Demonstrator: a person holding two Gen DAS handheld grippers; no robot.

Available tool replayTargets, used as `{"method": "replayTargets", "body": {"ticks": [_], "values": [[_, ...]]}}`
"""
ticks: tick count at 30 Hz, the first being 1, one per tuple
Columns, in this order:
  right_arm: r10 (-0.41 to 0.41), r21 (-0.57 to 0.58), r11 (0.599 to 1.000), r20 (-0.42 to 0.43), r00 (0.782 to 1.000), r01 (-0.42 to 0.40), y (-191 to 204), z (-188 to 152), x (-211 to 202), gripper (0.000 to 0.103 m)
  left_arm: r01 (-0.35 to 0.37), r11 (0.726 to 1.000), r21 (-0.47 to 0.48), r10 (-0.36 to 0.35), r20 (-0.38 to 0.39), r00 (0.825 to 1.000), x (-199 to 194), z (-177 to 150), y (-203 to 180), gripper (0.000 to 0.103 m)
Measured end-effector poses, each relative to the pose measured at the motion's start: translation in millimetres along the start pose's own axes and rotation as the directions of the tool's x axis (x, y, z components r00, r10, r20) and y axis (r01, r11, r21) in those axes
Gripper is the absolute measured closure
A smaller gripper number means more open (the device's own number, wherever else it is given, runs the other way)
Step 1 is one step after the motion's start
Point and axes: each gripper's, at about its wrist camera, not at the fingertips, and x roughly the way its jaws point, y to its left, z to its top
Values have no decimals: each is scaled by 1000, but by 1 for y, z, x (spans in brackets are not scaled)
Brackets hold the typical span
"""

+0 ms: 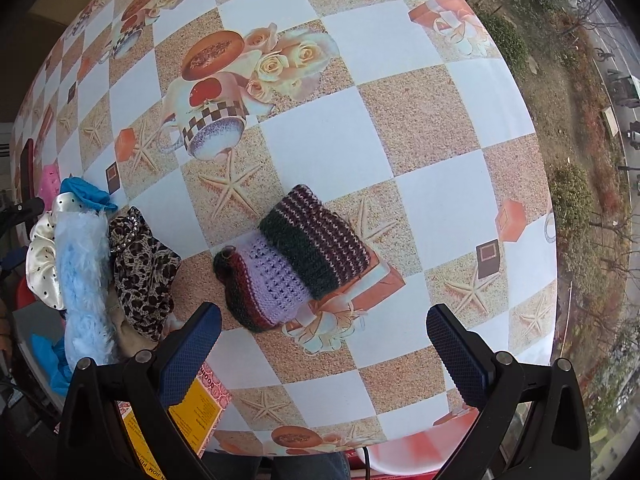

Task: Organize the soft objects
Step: 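Grasp the pink foam sponge with the left tool while the right tool grasps the knitted hat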

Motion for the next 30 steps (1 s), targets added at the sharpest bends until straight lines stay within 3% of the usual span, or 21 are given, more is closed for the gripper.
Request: {"method": "replayTargets", "body": {"ticks": [11, 15, 19, 25, 27, 30], "values": [[-22, -16, 1000, -8, 1000, 22, 8, 18, 42, 0, -33, 999, 0, 33, -21, 999, 39, 14, -13, 0], [-34, -19, 999, 3, 999, 34, 7, 20, 57, 0, -12, 1000, -3, 12, -10, 1000, 41, 17, -11, 0], [-35, -13, 999, 17, 999, 35, 8, 15, 62, 0, 37, 999, -15, -37, -30, 999, 39, 21, -21, 0], [-39, 19, 999, 5, 999, 39, 8, 21, 54, 0, 30, 999, -11, -30, -19, 999, 40, 25, -29, 0], [-42, 17, 999, -1, 999, 42, 6, 22, 52, 0, 22, 1000, -10, -22, -16, 1000, 43, 22, -16, 0], [-36, 17, 999, -16, 999, 36, 4, 28, 51, 0, 24, 1000, 1, -24, -47, 999, 39, 24, -22, 0]]}}
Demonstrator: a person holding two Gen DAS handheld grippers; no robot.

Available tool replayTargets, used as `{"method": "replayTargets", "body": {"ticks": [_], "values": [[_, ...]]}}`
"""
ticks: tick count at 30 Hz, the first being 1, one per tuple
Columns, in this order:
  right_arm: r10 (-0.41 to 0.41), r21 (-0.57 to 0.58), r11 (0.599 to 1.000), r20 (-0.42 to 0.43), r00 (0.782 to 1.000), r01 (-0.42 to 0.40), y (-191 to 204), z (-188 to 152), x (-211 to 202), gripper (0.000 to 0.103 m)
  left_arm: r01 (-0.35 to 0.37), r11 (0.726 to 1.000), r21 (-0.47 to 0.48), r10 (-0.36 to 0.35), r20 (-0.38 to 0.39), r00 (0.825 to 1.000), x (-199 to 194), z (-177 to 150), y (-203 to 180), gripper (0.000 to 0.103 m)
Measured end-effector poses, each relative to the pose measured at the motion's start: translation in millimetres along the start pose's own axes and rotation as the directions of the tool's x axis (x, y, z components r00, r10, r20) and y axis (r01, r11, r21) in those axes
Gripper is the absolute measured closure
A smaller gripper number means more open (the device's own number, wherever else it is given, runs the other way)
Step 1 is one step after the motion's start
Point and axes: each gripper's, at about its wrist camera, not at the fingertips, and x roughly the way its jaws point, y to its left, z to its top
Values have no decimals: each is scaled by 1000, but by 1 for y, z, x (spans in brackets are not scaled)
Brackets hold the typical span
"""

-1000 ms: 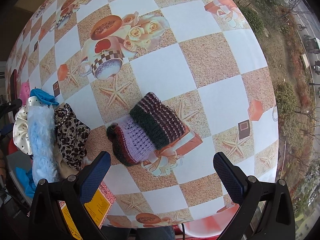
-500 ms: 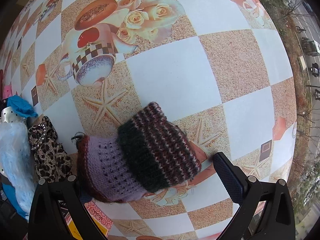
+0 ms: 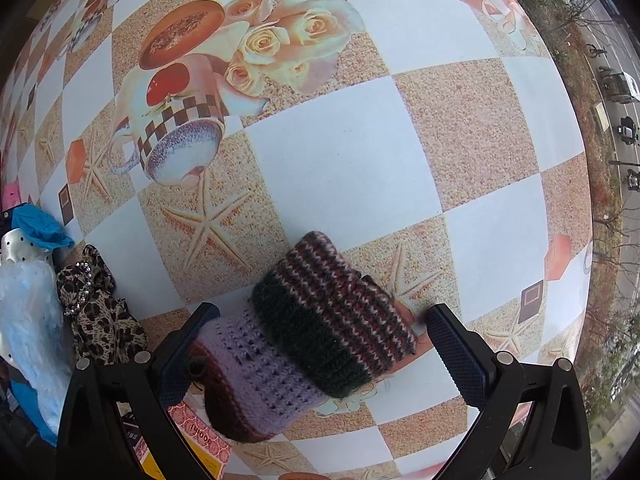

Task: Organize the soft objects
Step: 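Grasp the pink foam sponge with the left tool while the right tool grasps the knitted hat, then lift both held items and carry them toward the open white box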

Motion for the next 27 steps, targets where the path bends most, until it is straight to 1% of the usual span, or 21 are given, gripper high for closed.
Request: {"method": "replayTargets", "body": {"ticks": [1, 2, 3, 4, 5, 6, 7, 8, 11, 13, 19, 23, 27], "values": [[12, 7, 1000, 8, 1000, -13, 1, 1, 1, 0, 0, 1000, -1, 0, -2, 1000, 0, 0, -1, 1], [30, 15, 999, 17, 999, -30, -1, 2, 0, 0, 2, 1000, 0, -2, 3, 1000, -2, 0, -4, 6], [40, 20, 999, 24, 999, -41, -2, 1, -2, 4, 1, 1000, 9, -1, 13, 1000, -5, -1, -5, 9], [36, 19, 999, 42, 998, -37, -7, -1, -10, 14, 1, 1000, 23, -2, 27, 1000, -8, -2, -8, 17], [34, 10, 999, 55, 998, -35, -8, -2, -14, 24, 1, 999, 38, -3, 43, 999, -12, -3, -10, 28], [32, -2, 999, 63, 998, -32, -7, -2, -16, 26, 0, 999, 50, -3, 54, 999, -16, -4, -11, 34], [33, -12, 999, 69, 997, -32, -7, -3, -19, 28, 0, 998, 61, -3, 58, 998, -18, -4, -12, 48], [37, -19, 999, 75, 996, -36, -6, -4, -20, 33, 1, 997, 72, -5, 60, 998, -20, -4, -13, 54], [47, -20, 999, 103, 994, -45, -9, -7, -29, 33, 22, 997, 81, -28, 84, 996, -31, -7, -9, 54], [67, -19, 998, 127, 990, -65, -9, -10, -37, 33, 29, 995, 95, -39, 110, 993, -41, -11, -6, 54], [117, -17, 993, 190, 975, -116, -6, -27, -72, 33, 48, 992, 116, -71, 201, 977, -83, -30, 11, 54], [155, -34, 988, 221, 963, -151, -2, -41, -94, 33, 29, 989, 148, -67, 259, 963, -110, -54, 17, 54], [193, -49, 981, 223, 955, -186, 10, -52, -100, 33, -3, 985, 175, -52, 307, 950, -128, -84, 20, 54]]}}
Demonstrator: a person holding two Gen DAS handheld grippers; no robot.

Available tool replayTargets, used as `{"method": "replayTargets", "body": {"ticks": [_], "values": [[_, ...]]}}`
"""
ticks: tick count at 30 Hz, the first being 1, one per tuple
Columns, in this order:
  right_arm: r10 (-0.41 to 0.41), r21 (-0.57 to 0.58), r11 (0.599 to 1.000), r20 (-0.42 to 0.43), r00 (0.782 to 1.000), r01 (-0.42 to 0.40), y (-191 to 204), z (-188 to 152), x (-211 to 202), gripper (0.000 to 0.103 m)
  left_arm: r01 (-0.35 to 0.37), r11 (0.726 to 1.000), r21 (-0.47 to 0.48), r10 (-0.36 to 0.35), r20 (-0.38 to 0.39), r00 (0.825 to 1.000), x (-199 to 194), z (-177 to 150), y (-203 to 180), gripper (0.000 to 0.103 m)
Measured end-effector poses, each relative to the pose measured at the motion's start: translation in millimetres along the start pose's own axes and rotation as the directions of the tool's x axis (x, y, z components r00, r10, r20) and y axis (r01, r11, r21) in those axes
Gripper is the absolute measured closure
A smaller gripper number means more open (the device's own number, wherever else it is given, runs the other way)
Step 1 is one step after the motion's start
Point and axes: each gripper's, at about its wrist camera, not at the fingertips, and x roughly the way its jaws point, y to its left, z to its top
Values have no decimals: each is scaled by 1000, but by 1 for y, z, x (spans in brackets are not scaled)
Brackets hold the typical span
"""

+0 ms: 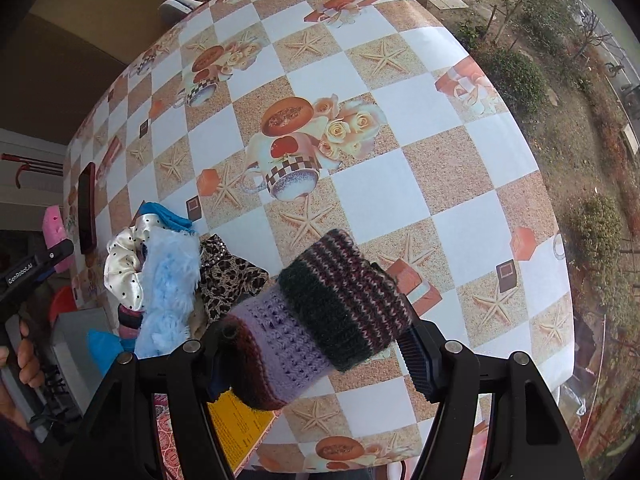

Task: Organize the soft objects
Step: 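Lift both held items and carry them toward the open white box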

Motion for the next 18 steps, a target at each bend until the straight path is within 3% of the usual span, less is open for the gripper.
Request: {"method": "replayTargets", "body": {"ticks": [7, 18], "values": [[34, -30, 999, 30, 999, -33, 21, -20, -31, 33, -29, 996, 83, 28, 19, 999, -21, -44, -1, 54], [46, -64, 997, 108, 993, -39, 58, -55, -67, 33, 1, 986, 168, -9, 46, 999, -54, -99, 4, 54]]}}
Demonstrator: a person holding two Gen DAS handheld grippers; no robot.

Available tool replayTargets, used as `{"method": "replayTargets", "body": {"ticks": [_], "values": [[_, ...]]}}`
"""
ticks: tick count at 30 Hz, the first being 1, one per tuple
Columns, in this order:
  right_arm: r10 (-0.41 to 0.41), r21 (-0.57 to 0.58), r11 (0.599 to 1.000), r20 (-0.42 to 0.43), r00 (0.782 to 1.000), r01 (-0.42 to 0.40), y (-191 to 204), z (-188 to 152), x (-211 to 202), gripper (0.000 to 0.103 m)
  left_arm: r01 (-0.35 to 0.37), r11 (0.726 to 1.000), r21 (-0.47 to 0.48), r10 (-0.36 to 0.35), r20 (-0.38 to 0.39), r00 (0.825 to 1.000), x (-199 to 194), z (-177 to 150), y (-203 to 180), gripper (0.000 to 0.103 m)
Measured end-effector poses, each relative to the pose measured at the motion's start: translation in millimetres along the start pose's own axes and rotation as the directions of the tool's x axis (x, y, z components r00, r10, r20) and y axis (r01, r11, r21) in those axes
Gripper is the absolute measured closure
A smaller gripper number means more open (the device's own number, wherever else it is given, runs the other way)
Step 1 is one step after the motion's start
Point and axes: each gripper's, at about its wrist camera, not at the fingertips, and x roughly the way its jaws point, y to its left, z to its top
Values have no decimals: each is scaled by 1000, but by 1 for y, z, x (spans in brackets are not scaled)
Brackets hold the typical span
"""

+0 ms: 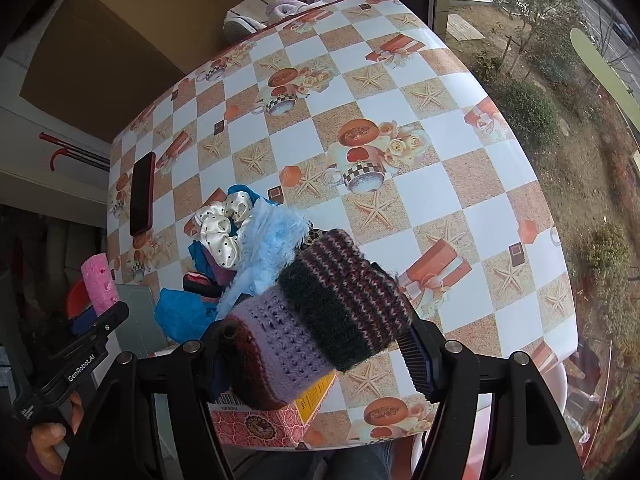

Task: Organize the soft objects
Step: 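Lift both held items and carry them toward the open white box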

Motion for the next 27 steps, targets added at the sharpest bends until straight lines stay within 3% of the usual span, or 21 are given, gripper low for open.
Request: {"method": "replayTargets", "body": {"ticks": [13, 27], "values": [[10, -80, 997, 43, 999, -7, 56, -41, -28, 33, 7, 1000, 22, -8, 44, 999, -35, -44, 22, 54], [33, -231, 972, 2, 999, -32, 131, -80, -25, 33, -21, 996, -82, 24, 37, 999, -46, -93, 84, 54]]}}
